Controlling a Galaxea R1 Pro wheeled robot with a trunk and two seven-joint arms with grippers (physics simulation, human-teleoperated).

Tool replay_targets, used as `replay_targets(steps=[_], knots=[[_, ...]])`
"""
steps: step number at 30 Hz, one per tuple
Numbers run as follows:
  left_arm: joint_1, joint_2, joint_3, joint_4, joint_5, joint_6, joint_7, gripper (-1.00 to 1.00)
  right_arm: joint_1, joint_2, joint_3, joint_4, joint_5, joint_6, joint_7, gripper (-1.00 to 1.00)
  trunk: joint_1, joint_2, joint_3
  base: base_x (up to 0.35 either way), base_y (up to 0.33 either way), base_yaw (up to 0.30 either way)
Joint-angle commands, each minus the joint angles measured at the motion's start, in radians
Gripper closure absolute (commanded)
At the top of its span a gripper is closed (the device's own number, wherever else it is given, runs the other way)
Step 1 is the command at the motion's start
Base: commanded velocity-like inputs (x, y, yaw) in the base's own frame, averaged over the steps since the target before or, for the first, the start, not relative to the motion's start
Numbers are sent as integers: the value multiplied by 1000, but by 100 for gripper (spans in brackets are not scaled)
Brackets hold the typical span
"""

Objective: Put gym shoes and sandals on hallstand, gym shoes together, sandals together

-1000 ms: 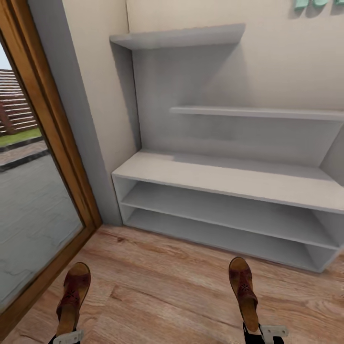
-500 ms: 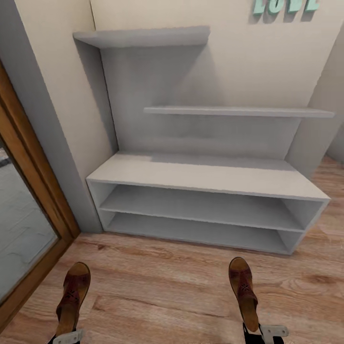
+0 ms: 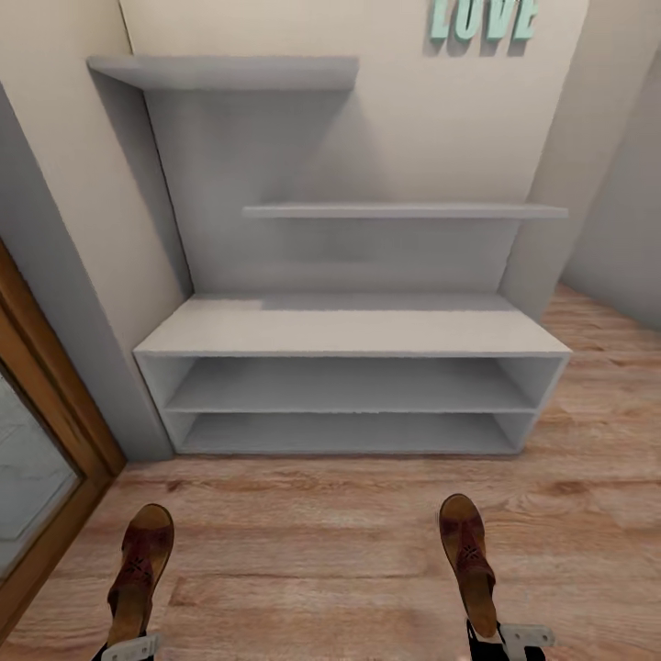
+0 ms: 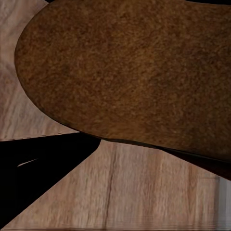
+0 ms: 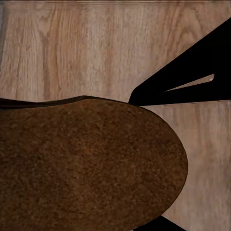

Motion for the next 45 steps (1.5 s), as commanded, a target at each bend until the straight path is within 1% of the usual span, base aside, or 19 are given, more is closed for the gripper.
replay_targets(steps=[1, 7, 11, 29, 33, 35, 38, 39, 40, 41, 42, 43, 45], knots=[[0, 0, 0, 1, 6, -2, -6, 100, -1, 0, -4, 1, 7, -2, -3, 100, 0, 0, -1, -47, 63, -288], [0, 0, 0, 1, 5, -2, -6, 100, -1, 0, -4, 1, 7, -2, -3, 100, 0, 0, -1, -21, 28, -286], [0, 0, 0, 1, 5, -2, -6, 100, -1, 0, -4, 1, 7, -2, -3, 100, 0, 0, -1, -4, 5, -165], [0, -1, -1, 1, 5, -2, -7, 100, -1, 0, -4, 0, 7, -4, -2, 100, 0, 0, -1, 0, 0, -15], [0, -1, -3, 5, 5, 1, -10, 100, -1, 5, -3, 1, 7, -4, -1, 100, 0, 0, -1, 0, 0, 0], [-7, -2, -3, 7, 6, 39, -8, 100, -1, 6, -5, 1, 7, -3, -4, 100, 0, 0, -1, 0, 0, 0], [-24, -7, -4, -16, 6, 177, -4, 100, -1, 7, -6, 1, 7, -2, -7, 100, 0, 0, -1, 0, 0, 0], [-40, -10, -4, -29, 6, 224, -4, 100, -1, 6, -7, 1, 6, -2, -7, 100, 0, 0, -1, 0, 0, 0], [-50, -12, -3, -35, 5, 249, -4, 100, -1, 6, -7, 1, 6, -2, -7, 100, 0, 0, -1, 0, 0, 0], [-71, -14, -3, -46, 5, 297, -4, 100, -1, 5, -8, 0, 6, -2, -6, 100, 0, 0, -1, 0, 0, 0], [-82, -15, -4, -50, 4, 320, -3, 100, -1, 4, -8, 0, 6, -2, -6, 100, 0, 0, -1, 0, 0, 0], [-105, -17, -4, -57, 4, 364, -3, 100, -1, 2, -8, 0, 6, -2, -5, 100, 0, 0, -1, 0, 0, 0], [-131, -18, -4, -63, 4, 404, -3, 100, -1, 1, -9, 0, 5, -2, -5, 100, 0, 0, -1, 0, 0, 0]])
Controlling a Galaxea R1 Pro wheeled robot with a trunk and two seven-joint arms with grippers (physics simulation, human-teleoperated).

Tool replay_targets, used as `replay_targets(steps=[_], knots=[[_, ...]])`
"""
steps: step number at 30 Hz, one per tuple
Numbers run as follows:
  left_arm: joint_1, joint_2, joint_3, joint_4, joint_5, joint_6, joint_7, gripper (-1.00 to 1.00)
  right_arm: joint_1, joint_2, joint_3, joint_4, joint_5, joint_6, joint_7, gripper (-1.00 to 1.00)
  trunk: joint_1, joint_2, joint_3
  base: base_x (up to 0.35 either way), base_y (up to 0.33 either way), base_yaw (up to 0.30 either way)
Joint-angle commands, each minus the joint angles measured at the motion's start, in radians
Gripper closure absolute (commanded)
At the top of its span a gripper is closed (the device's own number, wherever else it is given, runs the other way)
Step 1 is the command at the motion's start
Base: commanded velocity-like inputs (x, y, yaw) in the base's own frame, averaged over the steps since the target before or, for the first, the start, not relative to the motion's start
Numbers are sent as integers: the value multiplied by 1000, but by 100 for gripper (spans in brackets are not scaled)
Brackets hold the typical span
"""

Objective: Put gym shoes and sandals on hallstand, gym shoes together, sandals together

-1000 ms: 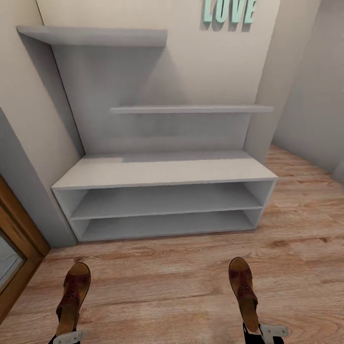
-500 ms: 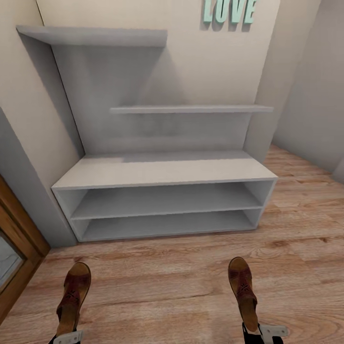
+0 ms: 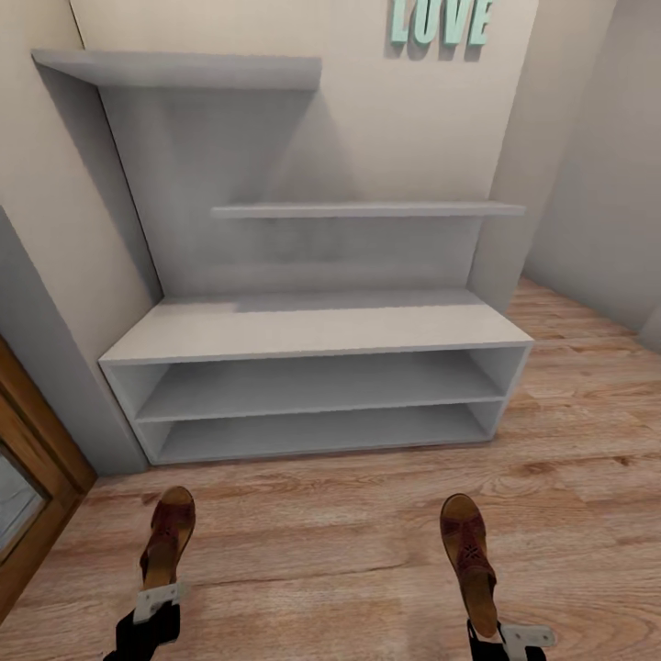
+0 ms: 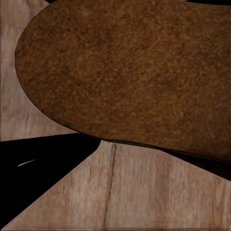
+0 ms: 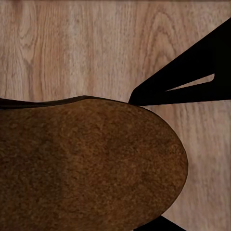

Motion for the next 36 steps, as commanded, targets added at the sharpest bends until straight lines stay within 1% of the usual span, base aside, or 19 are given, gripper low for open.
replay_targets(steps=[1, 5, 7, 8, 10, 11, 12, 13, 14, 15, 16, 17, 19, 21, 23, 25, 26, 30, 36], knots=[[-27, -1, 3, -2, 6, 35, -5, 100, -1, 0, -4, 1, 7, -3, -4, 100, 0, 0, -1, 0, 0, 0], [-98, -4, 3, -7, 6, 115, 11, 100, -1, -2, -5, 1, 7, -2, -6, 100, 0, 0, -1, 0, 0, 0], [-141, -11, 3, -8, 5, 164, 34, 100, -1, -3, -6, 0, 7, -2, -7, 100, 0, 0, -1, 0, 0, 0], [-168, -20, 3, -8, 2, 197, 56, 100, -1, -3, -7, 0, 7, -2, -8, 100, 0, 0, -1, 0, 0, 0], [-194, -32, 3, -9, -7, 230, 83, 100, -1, -4, -7, 0, 6, -2, -8, 100, 0, 0, -1, 0, 0, 0], [-220, -46, 2, -9, -19, 262, 113, 100, -1, -5, -8, -1, 6, -2, -9, 100, 0, 0, -1, 0, 0, 0], [-233, -53, 2, -9, -27, 276, 128, 100, -1, -5, -8, -1, 6, -2, -9, 100, 0, 0, -1, 0, 0, 0], [-258, -67, 1, -9, -45, 304, 154, 100, -1, -6, -9, -2, 6, -1, -10, 100, 0, 0, -1, 0, 0, 0], [-272, -73, 1, -9, -56, 317, 166, 100, -1, -7, -9, -2, 5, -1, -10, 100, 0, 0, -1, 0, 0, 0], [-299, -82, 1, -9, -77, 344, 182, 100, -1, -7, -10, -2, 5, -1, -11, 100, 0, 0, -1, 0, 0, 0], [-313, -86, 1, -9, -86, 357, 188, 100, -1, -7, -10, -2, 5, -1, -11, 100, 0, 0, -1, 0, 0, 0], [-342, -92, 2, -8, -102, 386, 197, 100, -1, -7, -12, -2, 4, -1, -11, 100, 0, 0, -1, 0, 0, 0], [-368, -96, 2, -8, -112, 416, 203, 100, -1, -7, -17, -2, 4, -1, -12, 100, 0, 0, -1, 0, 0, 0], [-400, -98, 2, -7, -122, 457, 208, 100, -1, -8, -39, -2, 4, -1, -11, 100, 0, 0, -1, 0, 0, 0], [-429, -100, 2, -7, -127, 497, 212, 100, -2, -8, -90, -4, 4, 0, -11, 100, 0, 0, -1, 0, 0, 0], [-452, -99, 2, -7, -131, 517, 210, 100, -2, -8, -139, -7, 5, 0, -7, 100, 0, 0, -1, 0, 0, 0], [-458, -97, 2, -7, -132, 521, 209, 100, -1, -8, -149, -7, 6, 0, -5, 100, 0, 0, -1, 0, 0, 0], [-463, -87, 0, -8, -133, 526, 202, 100, -1, -6, -158, -7, 8, 0, 0, 100, 0, 0, -1, 0, 0, 0], [-458, -94, 0, -9, -134, 512, 203, 100, -1, -5, -161, -8, 8, 0, -2, 100, 0, 0, -1, 182, -141, 0]])
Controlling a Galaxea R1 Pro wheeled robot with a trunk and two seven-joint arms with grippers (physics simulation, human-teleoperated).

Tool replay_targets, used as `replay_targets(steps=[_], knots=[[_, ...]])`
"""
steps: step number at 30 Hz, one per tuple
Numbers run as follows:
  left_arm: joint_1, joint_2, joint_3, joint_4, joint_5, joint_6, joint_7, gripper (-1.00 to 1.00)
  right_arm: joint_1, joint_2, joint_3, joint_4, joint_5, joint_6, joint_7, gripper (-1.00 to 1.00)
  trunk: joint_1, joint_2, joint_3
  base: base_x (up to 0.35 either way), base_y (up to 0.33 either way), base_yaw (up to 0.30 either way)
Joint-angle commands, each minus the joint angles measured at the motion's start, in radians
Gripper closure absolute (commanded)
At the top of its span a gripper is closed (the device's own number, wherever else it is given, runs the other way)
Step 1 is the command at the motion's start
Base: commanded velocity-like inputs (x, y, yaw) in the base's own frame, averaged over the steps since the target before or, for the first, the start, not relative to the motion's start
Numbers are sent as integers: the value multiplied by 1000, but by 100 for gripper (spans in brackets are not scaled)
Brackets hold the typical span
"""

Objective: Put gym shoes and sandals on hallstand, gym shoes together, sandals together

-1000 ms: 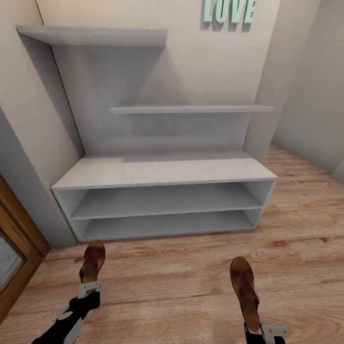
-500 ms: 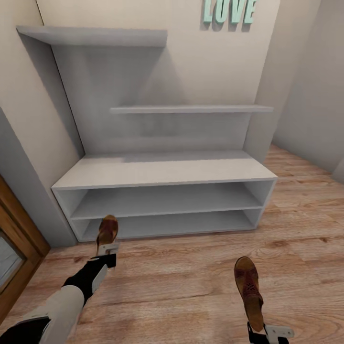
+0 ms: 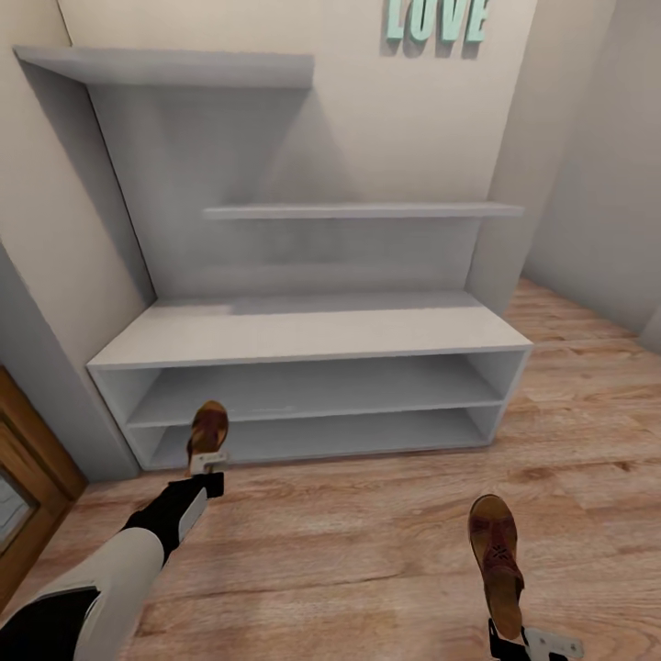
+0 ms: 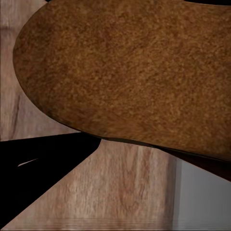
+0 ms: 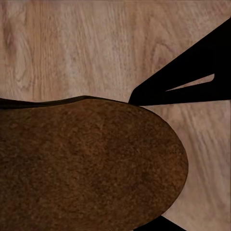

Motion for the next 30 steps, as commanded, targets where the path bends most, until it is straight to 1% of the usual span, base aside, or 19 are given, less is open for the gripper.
replay_targets(steps=[1, 18, 26, 30], knots=[[0, -1, 4, -2, -7, 7, -2, 100, -1, 0, -4, 1, 7, -3, -2, 100, 0, 0, -1, 214, -201, 0], [-2, -3, 6, -3, -6, 5, -1, 100, -1, 2, -4, 1, 7, -3, -3, 100, 0, 0, -1, 220, -215, 0], [-4, -2, 7, -3, 0, 5, -2, 100, -1, 2, -4, 1, 7, -3, -3, 100, 0, 0, -1, 320, -56, 0], [-5, -2, 8, -3, 1, 6, -2, 100, -1, 2, -4, 1, 7, -3, -3, 100, 0, 0, -1, 161, -5, 0]])
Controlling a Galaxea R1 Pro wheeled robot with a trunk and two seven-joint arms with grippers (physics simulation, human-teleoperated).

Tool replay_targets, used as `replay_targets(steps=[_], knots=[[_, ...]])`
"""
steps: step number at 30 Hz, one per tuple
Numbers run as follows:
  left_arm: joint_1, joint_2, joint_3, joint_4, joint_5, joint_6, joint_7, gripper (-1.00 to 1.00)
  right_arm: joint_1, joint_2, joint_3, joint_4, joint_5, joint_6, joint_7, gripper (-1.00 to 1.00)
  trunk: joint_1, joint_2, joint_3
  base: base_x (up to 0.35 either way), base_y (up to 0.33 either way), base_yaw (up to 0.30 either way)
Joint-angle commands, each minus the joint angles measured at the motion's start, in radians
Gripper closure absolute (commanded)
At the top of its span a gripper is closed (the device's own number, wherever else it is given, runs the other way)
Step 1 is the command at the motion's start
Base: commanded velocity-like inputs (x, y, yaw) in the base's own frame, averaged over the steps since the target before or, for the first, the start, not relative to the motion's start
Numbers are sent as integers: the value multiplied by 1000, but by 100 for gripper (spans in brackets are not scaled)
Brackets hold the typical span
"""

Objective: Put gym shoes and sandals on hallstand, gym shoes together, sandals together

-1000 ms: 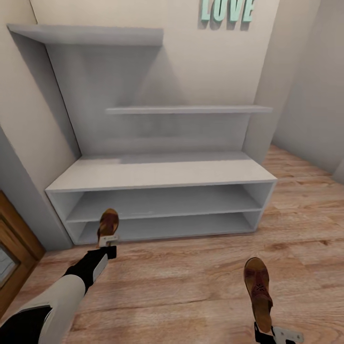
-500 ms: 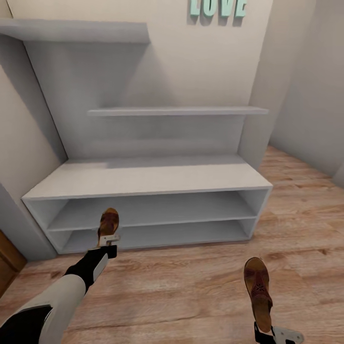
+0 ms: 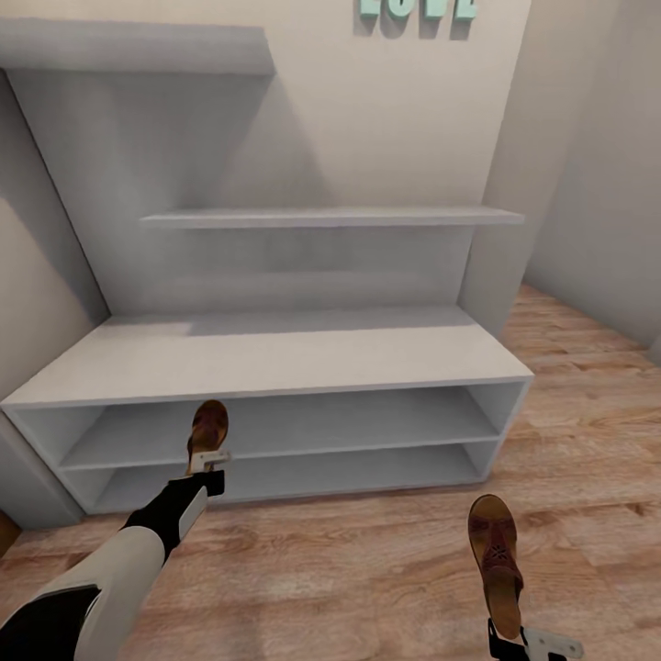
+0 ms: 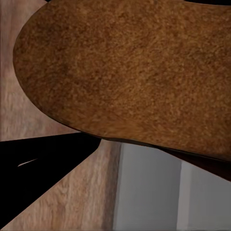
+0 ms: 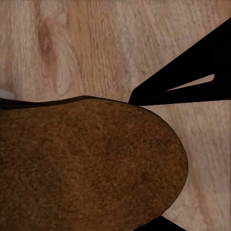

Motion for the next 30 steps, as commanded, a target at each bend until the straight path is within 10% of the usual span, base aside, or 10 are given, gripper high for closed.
replay_targets(steps=[1, 16, 21, 30], knots=[[-1, 0, 4, -2, -6, 7, -2, 100, -1, 1, -4, 1, 7, -3, -3, 100, 0, 0, -1, 51, -2, 0], [-34, -8, 11, -2, 0, 35, 1, 100, -1, 3, -5, 1, 7, -3, -4, 100, 23, -42, -25, 10, 0, 0], [-69, -8, 14, -1, 4, 138, 1, 100, -1, 3, -4, 1, 7, -4, -3, 100, 27, -49, -30, 0, 0, 0], [-72, -8, 12, -1, 68, 148, 3, 100, -1, 3, -3, 3, 8, -4, -3, 100, 27, -49, -30, 0, 0, 0]])
